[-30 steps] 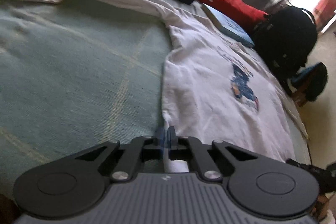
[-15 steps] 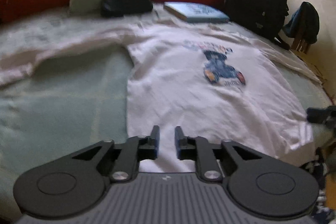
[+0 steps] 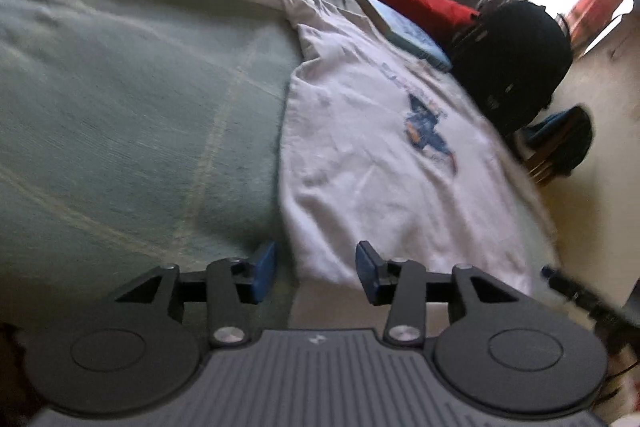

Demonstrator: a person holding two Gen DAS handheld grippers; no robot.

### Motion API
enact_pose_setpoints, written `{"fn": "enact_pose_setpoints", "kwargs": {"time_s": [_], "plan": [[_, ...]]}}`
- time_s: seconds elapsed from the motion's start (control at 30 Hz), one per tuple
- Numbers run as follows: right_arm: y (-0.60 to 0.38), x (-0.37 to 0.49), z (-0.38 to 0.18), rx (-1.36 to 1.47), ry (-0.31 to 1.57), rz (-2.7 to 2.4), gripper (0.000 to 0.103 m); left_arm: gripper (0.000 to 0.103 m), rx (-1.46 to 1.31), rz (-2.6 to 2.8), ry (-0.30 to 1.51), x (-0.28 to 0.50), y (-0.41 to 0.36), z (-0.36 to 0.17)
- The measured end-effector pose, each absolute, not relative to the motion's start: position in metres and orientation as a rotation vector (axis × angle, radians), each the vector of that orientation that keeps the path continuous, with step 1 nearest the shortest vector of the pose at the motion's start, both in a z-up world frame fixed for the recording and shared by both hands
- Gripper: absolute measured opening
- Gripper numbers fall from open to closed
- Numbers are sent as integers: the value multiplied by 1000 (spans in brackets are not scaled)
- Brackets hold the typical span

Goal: Fold clothes

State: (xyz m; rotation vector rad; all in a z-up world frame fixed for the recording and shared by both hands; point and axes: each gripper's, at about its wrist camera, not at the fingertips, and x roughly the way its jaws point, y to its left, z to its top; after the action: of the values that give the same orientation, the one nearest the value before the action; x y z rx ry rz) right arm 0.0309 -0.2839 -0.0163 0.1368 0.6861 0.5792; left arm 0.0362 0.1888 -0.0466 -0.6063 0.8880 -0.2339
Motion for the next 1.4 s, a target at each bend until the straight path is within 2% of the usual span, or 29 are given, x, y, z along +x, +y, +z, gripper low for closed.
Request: {"fn": "enact_pose_setpoints", "kwargs": {"time_s": [0.1,0.17,0.23,0.47,0.57,0.6,0.63,0.67,0.7,0.73,1.07,1.13,1.27,1.33,1.37,1.4], "plan": [[-323,31,-26,256,709,494,56,43,-686,-273,883,46,189,-53],[-347,32,-38,349,734,453,61,43,-714,-296,882,46,189,-56],[-366,35,-57,459,785,430,62,43,-727,-319,884,41,189,-58],[-374,41,-93,661,835,507,65,43,-752,-367,884,31,187,-66],[-367,51,-97,683,834,533,65,36,-736,-367,883,38,183,-66],[-367,52,-97,691,832,535,64,23,-710,-350,885,36,182,-64],[-366,53,-97,689,832,534,53,11,-683,-334,888,34,180,-62],[-364,50,-96,656,838,521,28,9,-658,-323,890,31,179,-61],[-361,49,-97,611,853,499,12,8,-658,-321,884,28,180,-60],[-360,48,-97,582,863,484,6,7,-655,-320,877,25,181,-58],[-370,44,-49,578,784,529,5,5,-681,-376,775,11,177,-18],[-375,42,-49,570,786,530,5,6,-671,-358,791,10,180,-23],[-376,48,-71,491,898,386,6,7,-648,-266,942,14,189,-50],[-383,45,-74,488,917,337,6,12,-578,-219,934,8,191,-42],[-386,42,-71,489,907,329,9,15,-533,-197,918,4,192,-35],[-386,39,-63,459,882,315,12,24,-478,-175,897,1,192,-27]]}}
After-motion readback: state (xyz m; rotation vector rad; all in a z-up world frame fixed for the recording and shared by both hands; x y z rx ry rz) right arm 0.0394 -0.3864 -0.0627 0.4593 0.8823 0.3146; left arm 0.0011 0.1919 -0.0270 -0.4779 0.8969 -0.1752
